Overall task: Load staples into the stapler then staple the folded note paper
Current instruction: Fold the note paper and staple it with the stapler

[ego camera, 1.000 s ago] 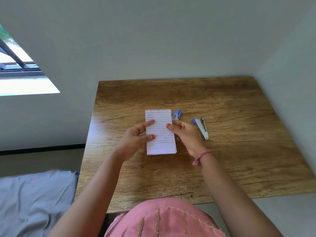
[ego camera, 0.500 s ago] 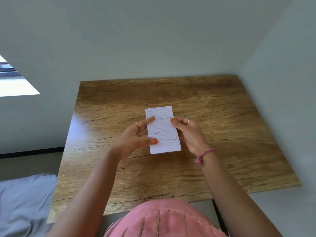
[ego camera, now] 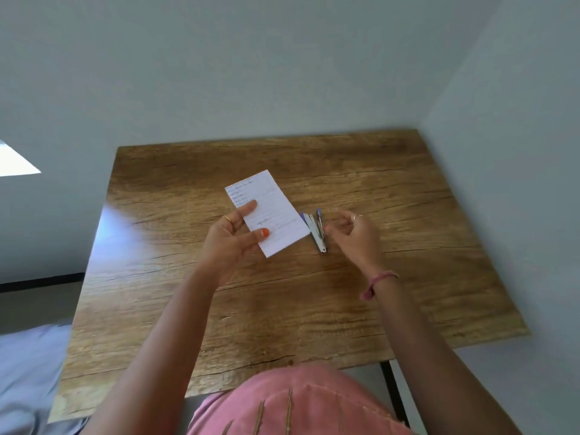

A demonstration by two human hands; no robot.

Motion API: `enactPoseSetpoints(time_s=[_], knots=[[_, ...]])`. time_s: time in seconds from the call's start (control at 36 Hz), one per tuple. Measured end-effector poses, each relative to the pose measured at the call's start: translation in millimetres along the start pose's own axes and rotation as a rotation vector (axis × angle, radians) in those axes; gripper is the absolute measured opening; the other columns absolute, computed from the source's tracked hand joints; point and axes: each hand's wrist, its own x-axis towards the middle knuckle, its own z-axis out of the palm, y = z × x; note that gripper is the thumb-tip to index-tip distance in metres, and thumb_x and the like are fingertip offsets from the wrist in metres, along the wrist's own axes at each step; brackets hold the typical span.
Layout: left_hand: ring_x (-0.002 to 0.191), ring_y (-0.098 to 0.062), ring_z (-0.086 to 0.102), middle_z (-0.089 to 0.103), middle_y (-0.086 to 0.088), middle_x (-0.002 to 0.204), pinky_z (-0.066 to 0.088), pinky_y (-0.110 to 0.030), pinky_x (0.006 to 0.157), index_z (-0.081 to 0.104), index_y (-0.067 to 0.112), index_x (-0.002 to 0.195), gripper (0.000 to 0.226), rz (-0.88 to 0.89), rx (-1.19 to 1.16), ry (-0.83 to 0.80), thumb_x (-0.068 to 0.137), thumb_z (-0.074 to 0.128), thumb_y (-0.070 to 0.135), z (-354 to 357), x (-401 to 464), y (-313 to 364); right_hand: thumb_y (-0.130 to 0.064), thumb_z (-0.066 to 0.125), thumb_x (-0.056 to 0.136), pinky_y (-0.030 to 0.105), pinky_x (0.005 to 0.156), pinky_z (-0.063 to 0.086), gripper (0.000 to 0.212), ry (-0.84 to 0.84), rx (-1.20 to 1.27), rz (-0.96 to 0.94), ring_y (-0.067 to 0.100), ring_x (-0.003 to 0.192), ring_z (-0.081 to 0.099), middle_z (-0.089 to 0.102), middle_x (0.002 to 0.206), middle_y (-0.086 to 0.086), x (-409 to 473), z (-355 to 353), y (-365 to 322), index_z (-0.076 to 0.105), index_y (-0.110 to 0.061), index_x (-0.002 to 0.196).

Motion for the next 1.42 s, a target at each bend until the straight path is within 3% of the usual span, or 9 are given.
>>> enactPoseSetpoints(time_s=[0.11, 0.31, 0.39, 0.53, 0.64, 0.81, 0.97, 1.17, 1.42], knots=[[0.109, -0.017, 0.067, 0.064, 0.0, 0.126, 0.059, -0.032, 0.074, 0.056, 0.017, 0.132, 0.066, 0.057, 0.008, -0.01, 0.073, 0.07, -0.009, 2.0, 1.7, 1.1, -0.048, 0.076, 0.075, 0.037, 0.086, 0.054, 0.075, -0.095, -0.162, -0.047, 0.02, 0.106, 0.06, 0.057, 0.125, 0.006, -1.6, 14.0, -5.7, 0.05, -0.012, 0.135], [0.1, -0.022, 0.071, 0.073, -0.005, 0.109, 0.059, -0.024, 0.064, 0.068, 0.011, 0.115, 0.039, 0.111, -0.081, 0.122, 0.079, 0.07, -0.004, 5.3, 7.6, 4.0, -0.028, 0.065, 0.086, 0.025, 0.072, 0.042, 0.039, -0.1, -0.402, -0.158, 0.022, 0.097, 0.056, 0.054, 0.113, 0.01, 2.9, 28.9, -17.9, 0.059, -0.005, 0.117], [0.101, -0.021, 0.071, 0.075, -0.002, 0.105, 0.058, -0.024, 0.065, 0.066, 0.012, 0.116, 0.038, 0.122, -0.056, 0.113, 0.082, 0.067, -0.006, 4.2, 9.8, 7.1, -0.017, 0.066, 0.083, 0.021, 0.061, 0.043, 0.015, -0.206, -0.081, -0.028, 0.018, 0.08, 0.061, 0.065, 0.088, 0.003, 7.6, 18.0, -18.2, 0.065, -0.011, 0.096], [0.104, -0.019, 0.069, 0.074, 0.001, 0.109, 0.059, -0.027, 0.072, 0.062, 0.013, 0.123, 0.043, 0.138, -0.02, 0.071, 0.084, 0.065, -0.006, 8.6, 12.0, 13.9, -0.01, 0.053, 0.091, 0.025, 0.056, 0.053, 0.034, -0.59, 0.877, 0.404, 0.011, 0.067, 0.063, 0.064, 0.082, 0.005, 4.5, -4.8, -15.2, 0.057, 0.005, 0.121], [0.104, -0.019, 0.069, 0.074, 0.002, 0.109, 0.059, -0.029, 0.075, 0.06, 0.011, 0.126, 0.045, 0.152, 0.021, 0.028, 0.084, 0.066, -0.004, 20.1, 13.8, 20.6, -0.021, 0.04, 0.084, 0.026, 0.055, 0.052, 0.044, -0.773, 1.116, 0.456, 0.013, 0.065, 0.059, 0.061, 0.078, 0.005, -4.9, -8.8, -16.8, 0.058, -0.001, 0.119], [0.103, -0.02, 0.07, 0.074, 0.0, 0.111, 0.059, -0.027, 0.073, 0.061, 0.013, 0.123, 0.044, 0.145, 0.057, -0.012, 0.082, 0.068, -0.003, 37.4, 17.5, 24.6, -0.024, 0.038, 0.088, 0.02, 0.046, 0.038, 0.045, -0.742, 1.093, 0.291, 0.008, 0.059, 0.046, 0.061, 0.09, 0.005, -13.0, -6.5, -27.1, 0.052, -0.006, 0.127], [0.1, -0.02, 0.071, 0.075, 0.001, 0.106, 0.059, -0.026, 0.073, 0.06, 0.014, 0.125, 0.045, 0.157, 0.088, 0.019, 0.083, 0.07, 0.0, 44.2, 20.1, 24.2, -0.061, 0.048, 0.085, 0.022, 0.054, 0.042, 0.056, -0.568, 0.81, 0.21, 0.006, 0.061, 0.053, 0.07, 0.096, 0.0, -19.7, -6.2, -39.2, 0.06, -0.019, 0.119], [0.094, -0.012, 0.072, 0.074, 0.015, 0.104, 0.057, -0.021, 0.072, 0.052, 0.017, 0.134, 0.055, 0.188, 0.213, 0.006, 0.084, 0.068, -0.001, 49.6, 16.8, 25.8, -0.057, 0.058, 0.081, 0.02, 0.052, 0.043, 0.051, -0.493, 0.758, 0.21, 0.007, 0.064, 0.052, 0.069, 0.091, -0.001, -30.8, -2.7, -52.5, 0.063, -0.022, 0.118], [0.102, -0.015, 0.07, 0.068, -0.003, 0.121, 0.057, -0.026, 0.08, 0.049, 0.012, 0.138, 0.06, 0.203, 0.257, -0.039, 0.083, 0.068, -0.003, 48.8, 12.2, 25.4, -0.041, 0.078, 0.072, 0.023, 0.057, 0.053, 0.048, -0.595, 1.028, 0.315, 0.013, 0.072, 0.066, 0.069, 0.089, 0.002, -30.6, -2.3, -58.3, 0.069, -0.014, 0.111]])
